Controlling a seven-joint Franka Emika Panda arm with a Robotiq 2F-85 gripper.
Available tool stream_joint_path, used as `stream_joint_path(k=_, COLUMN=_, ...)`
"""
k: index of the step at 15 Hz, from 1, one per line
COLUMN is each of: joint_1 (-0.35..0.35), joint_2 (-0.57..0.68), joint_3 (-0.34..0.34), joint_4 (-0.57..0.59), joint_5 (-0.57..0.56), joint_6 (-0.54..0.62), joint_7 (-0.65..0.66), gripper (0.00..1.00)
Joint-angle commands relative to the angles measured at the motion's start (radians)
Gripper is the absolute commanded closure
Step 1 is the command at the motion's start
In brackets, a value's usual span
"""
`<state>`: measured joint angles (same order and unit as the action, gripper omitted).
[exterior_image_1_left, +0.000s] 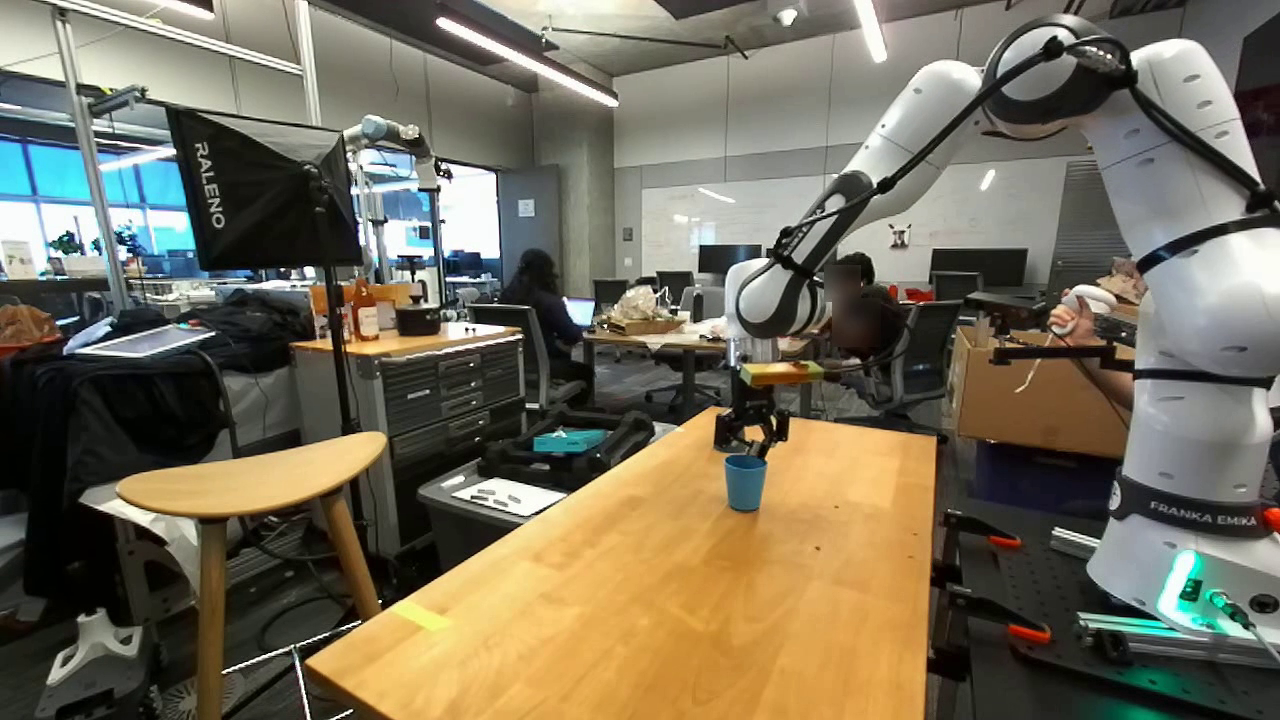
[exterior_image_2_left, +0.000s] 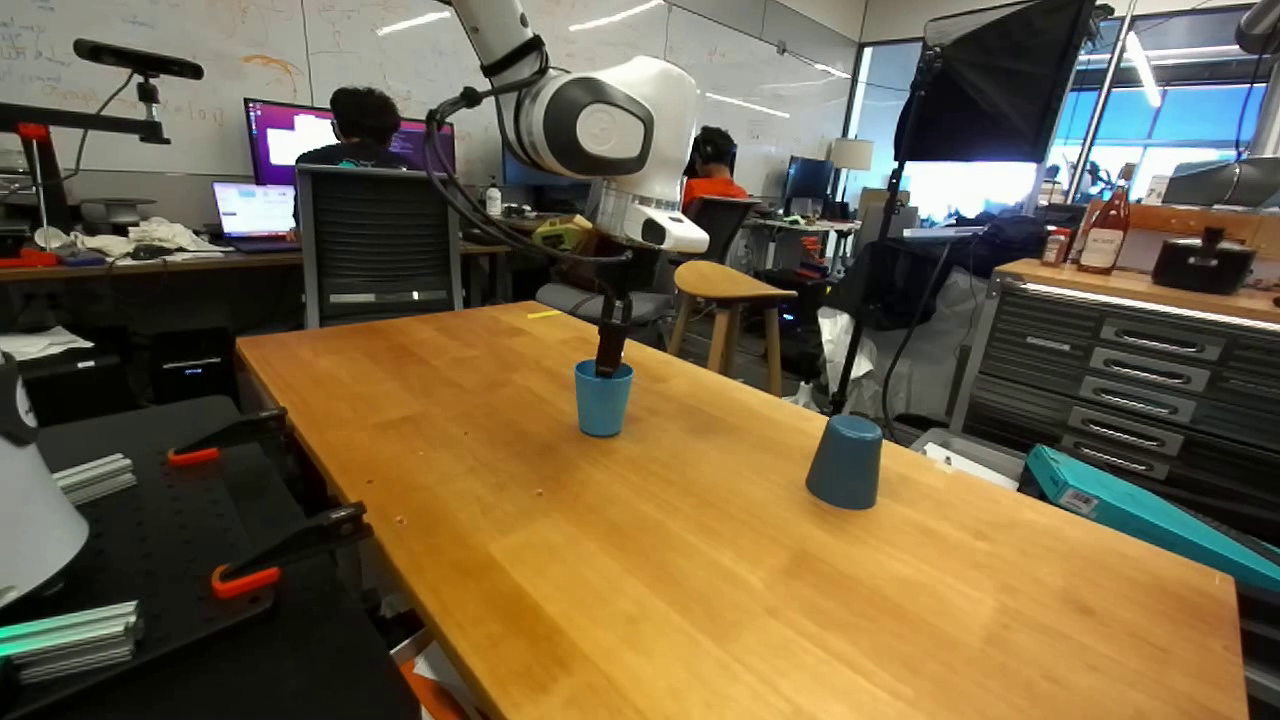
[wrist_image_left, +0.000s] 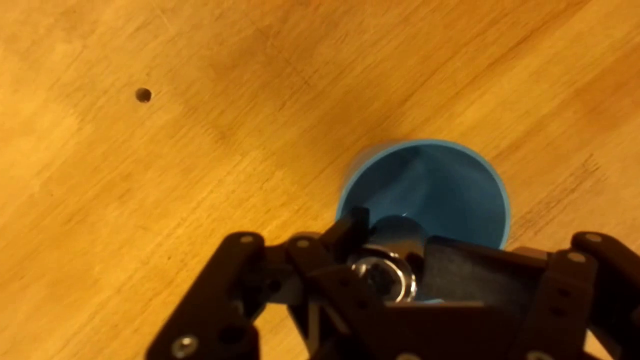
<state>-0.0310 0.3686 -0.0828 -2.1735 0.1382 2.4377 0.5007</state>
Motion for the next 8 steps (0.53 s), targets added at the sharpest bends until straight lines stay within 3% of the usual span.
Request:
stream_joint_path(k=1, joint_1=0.012, joint_2=0.053, joint_3=0.004, joint_4=0.062, joint_5=0.027, joint_6=-0.015, joint_7=-0.017, gripper=0.88)
stream_joint_path(k=2, joint_1=0.016, joint_2=0.058, joint_3=0.003, joint_4=0.067, joint_5=0.023, joint_6=-0.018, joint_7=-0.017, gripper=0.49)
stream_joint_path(k=3, joint_1=0.019, joint_2=0.064, joint_3=0.002, joint_4=0.072, joint_5=0.021, joint_6=-0.019, joint_7=-0.014, gripper=0.49)
stream_joint_path(k=5, joint_1=0.025, joint_2=0.068, joint_3=0.000, joint_4=0.081, joint_5=0.018, joint_6=-0.022, joint_7=-0.013, gripper=0.35)
stream_joint_path(k=6, joint_1=0.032, joint_2=0.067, joint_3=-0.003, joint_4=0.080, joint_5=0.007, joint_6=-0.013, joint_7=-0.011, gripper=0.76)
stream_joint_path(k=8, joint_1=0.037, joint_2=0.058, joint_3=-0.002, joint_4=0.078, joint_5=0.008, joint_6=-0.012, joint_7=-0.012, gripper=0.71)
